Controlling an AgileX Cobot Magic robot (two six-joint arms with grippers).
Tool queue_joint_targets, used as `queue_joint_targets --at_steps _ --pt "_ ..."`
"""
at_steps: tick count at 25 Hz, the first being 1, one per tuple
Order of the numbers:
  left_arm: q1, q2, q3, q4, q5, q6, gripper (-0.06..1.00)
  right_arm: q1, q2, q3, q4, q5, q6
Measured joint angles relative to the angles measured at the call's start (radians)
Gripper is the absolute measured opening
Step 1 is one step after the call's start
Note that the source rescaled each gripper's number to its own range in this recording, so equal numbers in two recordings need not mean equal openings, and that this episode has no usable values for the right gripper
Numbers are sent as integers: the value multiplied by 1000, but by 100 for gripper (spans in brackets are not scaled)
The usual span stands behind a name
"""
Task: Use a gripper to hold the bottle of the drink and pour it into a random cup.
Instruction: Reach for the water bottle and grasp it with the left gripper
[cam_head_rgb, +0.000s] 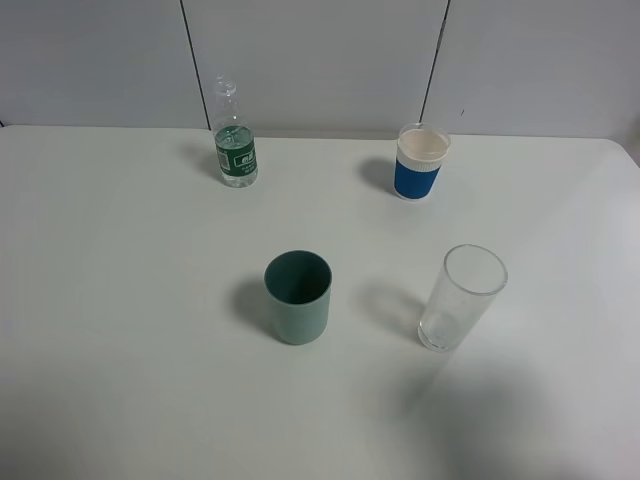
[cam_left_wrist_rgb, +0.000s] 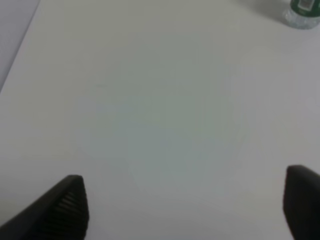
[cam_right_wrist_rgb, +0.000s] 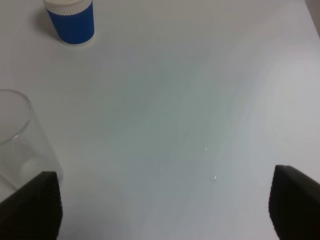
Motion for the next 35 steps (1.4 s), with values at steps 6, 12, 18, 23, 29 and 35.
queue_joint_targets --at_steps 6,12,18,23,29,35 --pt "0 0 0 0 0 0 57 0 0 0 0 0 0" --pt "0 0 0 0 0 0 57 0 0 0 0 0 0" --pt "0 0 0 0 0 0 57 0 0 0 0 0 0" --pt "0 0 0 0 0 0 57 0 0 0 0 0 0" --pt "0 0 0 0 0 0 57 0 0 0 0 0 0" --pt "0 0 0 0 0 0 57 0 0 0 0 0 0"
